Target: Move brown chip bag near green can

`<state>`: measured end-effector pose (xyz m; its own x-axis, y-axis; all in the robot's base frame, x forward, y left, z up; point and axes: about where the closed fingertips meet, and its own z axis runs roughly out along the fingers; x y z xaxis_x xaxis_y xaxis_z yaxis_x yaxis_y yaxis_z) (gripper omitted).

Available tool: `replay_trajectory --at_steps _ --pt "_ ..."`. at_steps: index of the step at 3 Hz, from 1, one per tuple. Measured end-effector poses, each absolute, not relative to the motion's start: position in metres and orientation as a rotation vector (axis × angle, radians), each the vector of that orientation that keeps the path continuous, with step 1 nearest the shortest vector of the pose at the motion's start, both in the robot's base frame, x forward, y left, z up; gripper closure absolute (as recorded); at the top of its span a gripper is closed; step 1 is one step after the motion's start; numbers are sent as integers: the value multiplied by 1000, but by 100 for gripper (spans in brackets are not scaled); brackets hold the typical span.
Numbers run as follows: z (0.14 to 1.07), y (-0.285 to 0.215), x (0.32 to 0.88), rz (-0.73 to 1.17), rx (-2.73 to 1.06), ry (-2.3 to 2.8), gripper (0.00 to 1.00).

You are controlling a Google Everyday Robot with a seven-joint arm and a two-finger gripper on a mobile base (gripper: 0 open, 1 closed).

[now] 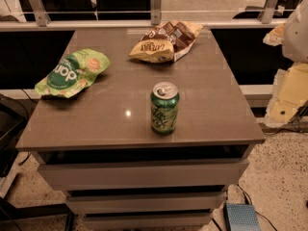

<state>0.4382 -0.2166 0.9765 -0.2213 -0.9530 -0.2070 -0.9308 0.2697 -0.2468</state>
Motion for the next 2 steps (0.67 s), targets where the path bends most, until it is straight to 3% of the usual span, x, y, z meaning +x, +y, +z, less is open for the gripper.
replay_trajectory --at_steps 2 --pt "986 -224 451 -123 -1718 2179 0"
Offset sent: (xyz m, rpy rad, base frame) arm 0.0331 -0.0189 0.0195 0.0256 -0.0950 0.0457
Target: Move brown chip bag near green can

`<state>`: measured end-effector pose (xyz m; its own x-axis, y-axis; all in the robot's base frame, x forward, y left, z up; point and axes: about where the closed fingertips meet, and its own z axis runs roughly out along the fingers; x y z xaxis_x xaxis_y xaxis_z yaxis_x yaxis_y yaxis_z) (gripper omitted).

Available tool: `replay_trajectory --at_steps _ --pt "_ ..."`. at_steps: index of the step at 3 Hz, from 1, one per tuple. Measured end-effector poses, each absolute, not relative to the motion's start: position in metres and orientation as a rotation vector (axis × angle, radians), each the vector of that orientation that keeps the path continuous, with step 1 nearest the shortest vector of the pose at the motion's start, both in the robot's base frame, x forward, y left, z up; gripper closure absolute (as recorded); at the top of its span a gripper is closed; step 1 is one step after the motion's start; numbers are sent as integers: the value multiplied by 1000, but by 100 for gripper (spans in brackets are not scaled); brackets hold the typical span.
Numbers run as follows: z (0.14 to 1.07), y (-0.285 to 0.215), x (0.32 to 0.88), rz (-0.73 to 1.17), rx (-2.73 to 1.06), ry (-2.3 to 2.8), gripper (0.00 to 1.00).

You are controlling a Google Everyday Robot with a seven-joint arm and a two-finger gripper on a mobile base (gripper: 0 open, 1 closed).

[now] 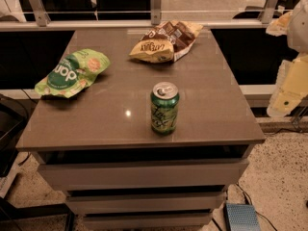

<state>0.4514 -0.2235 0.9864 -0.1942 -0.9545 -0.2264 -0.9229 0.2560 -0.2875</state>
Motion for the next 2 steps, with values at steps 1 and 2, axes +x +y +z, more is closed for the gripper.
replay_trajectory --at_steps 1,2 --pt "992 -229 494 -171 -1716 2064 0" --pt "990 -224 553 -195 -1735 1945 0"
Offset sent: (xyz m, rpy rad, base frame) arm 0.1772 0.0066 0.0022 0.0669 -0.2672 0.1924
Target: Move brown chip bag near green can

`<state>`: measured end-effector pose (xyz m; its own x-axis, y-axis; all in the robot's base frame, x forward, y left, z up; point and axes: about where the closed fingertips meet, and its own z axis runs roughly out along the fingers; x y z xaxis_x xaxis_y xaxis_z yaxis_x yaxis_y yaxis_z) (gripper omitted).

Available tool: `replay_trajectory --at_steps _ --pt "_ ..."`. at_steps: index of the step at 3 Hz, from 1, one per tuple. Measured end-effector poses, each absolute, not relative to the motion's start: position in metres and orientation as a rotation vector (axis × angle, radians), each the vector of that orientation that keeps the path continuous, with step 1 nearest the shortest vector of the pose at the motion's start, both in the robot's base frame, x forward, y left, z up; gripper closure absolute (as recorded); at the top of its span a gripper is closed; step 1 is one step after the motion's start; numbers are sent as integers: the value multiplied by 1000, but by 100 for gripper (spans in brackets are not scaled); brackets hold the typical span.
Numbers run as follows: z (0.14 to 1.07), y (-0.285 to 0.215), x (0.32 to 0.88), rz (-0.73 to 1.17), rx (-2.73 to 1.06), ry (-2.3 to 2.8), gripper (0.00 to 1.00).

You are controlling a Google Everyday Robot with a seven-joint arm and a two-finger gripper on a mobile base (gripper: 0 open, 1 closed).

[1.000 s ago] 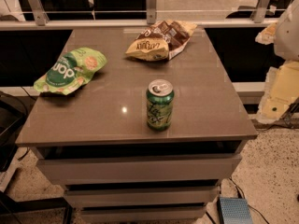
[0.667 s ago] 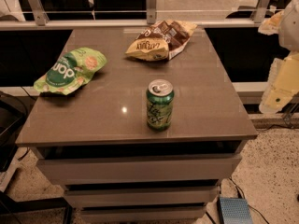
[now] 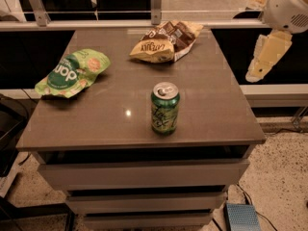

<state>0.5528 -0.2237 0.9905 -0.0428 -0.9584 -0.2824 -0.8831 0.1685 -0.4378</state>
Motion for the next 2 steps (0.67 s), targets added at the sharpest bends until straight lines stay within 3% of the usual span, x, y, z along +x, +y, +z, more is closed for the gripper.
replay_trajectory --at_steps 2 --pt "976 -188 662 -130 -1768 1833 0"
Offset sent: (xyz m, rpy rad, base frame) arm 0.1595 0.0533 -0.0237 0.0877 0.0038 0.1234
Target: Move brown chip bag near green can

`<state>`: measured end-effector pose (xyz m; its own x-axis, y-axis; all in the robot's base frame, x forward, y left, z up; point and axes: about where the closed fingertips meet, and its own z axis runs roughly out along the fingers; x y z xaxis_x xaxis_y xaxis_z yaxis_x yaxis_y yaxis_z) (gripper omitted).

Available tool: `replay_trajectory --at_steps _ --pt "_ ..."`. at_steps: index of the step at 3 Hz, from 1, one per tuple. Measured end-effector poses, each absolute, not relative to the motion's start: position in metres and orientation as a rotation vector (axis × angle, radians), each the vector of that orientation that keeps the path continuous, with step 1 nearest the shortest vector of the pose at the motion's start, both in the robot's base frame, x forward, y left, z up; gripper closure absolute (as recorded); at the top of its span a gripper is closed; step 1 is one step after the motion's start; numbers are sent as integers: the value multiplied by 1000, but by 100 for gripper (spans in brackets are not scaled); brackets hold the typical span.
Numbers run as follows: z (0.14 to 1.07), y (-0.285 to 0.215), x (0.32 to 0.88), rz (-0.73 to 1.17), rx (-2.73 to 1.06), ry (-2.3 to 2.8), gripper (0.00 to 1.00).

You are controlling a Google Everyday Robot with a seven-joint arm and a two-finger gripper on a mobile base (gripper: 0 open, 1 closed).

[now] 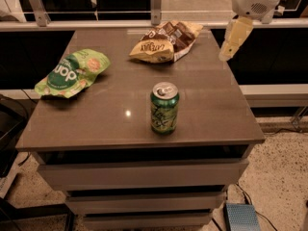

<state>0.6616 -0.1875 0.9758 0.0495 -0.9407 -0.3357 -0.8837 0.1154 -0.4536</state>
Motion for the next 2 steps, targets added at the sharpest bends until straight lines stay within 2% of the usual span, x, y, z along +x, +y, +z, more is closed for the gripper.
replay_trajectory --at_steps 2 --pt "966 -181 670 -95 -1729 1792 0"
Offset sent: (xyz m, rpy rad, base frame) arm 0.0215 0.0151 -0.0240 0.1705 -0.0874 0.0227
